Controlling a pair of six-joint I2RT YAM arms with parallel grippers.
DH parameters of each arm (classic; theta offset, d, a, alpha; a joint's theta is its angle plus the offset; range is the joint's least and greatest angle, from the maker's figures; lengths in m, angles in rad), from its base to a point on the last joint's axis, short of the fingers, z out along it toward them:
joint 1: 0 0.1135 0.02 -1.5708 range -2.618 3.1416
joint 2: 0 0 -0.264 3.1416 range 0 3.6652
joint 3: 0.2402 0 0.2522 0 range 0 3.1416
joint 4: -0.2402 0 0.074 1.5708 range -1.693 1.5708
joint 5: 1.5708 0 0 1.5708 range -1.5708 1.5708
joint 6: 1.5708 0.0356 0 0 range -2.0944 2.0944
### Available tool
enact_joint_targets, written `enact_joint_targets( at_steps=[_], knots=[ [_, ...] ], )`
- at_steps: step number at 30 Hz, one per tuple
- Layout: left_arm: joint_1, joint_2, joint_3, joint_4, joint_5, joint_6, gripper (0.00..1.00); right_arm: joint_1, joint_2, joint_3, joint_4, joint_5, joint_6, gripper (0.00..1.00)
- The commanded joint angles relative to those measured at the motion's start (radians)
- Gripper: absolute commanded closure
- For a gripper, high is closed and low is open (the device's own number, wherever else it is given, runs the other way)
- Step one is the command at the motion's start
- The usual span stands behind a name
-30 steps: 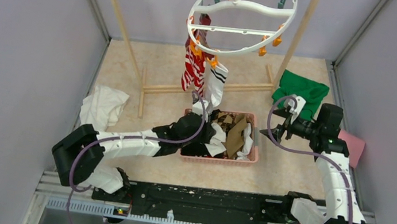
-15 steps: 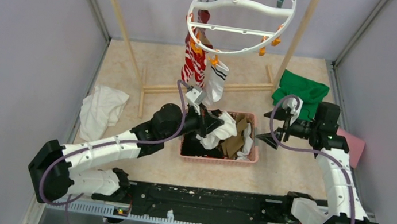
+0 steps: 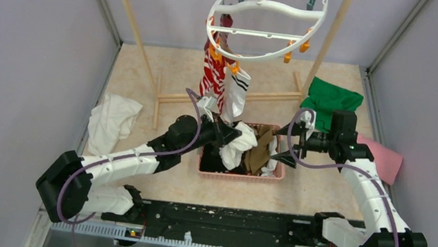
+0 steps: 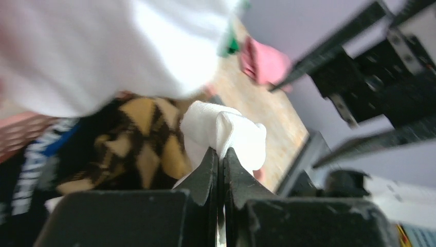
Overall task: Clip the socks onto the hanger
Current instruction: Adjust the sock in the bin.
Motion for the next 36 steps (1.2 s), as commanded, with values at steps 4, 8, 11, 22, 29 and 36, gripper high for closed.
enact_joint_targets(
  at_steps=[4, 8, 11, 22, 29, 36],
  knots=[
    [0.02, -0.014, 0.03, -0.28, -0.422, -0.005, 0.87, 0.021, 0.014, 0.035, -0.137, 0.108, -0.236, 0.12],
    [0.022, 0.011, 0.029, -0.308, -0.377, 0.017, 0.78, 0.053, 0.023, 0.045, -0.296, 0.135, -0.508, 0.17],
    [0.021, 0.019, 0.027, -0.324, -0.368, 0.035, 0.71, 0.104, 0.031, 0.043, -0.227, 0.244, -0.437, 0.36],
    [0.022, -0.228, -0.122, -0.169, -0.293, 0.192, 0.21, 0.19, 0.023, -0.016, 0.021, 0.558, -0.101, 0.6],
    [0.022, -0.394, -0.18, -0.184, -0.297, 0.23, 0.02, 0.287, 0.021, -0.027, 0.021, 0.707, 0.006, 0.57],
    [0.022, -0.523, -0.239, -0.209, -0.302, 0.2, 0.02, 0.412, 0.08, -0.008, -0.011, 0.953, 0.091, 0.55]
  ],
)
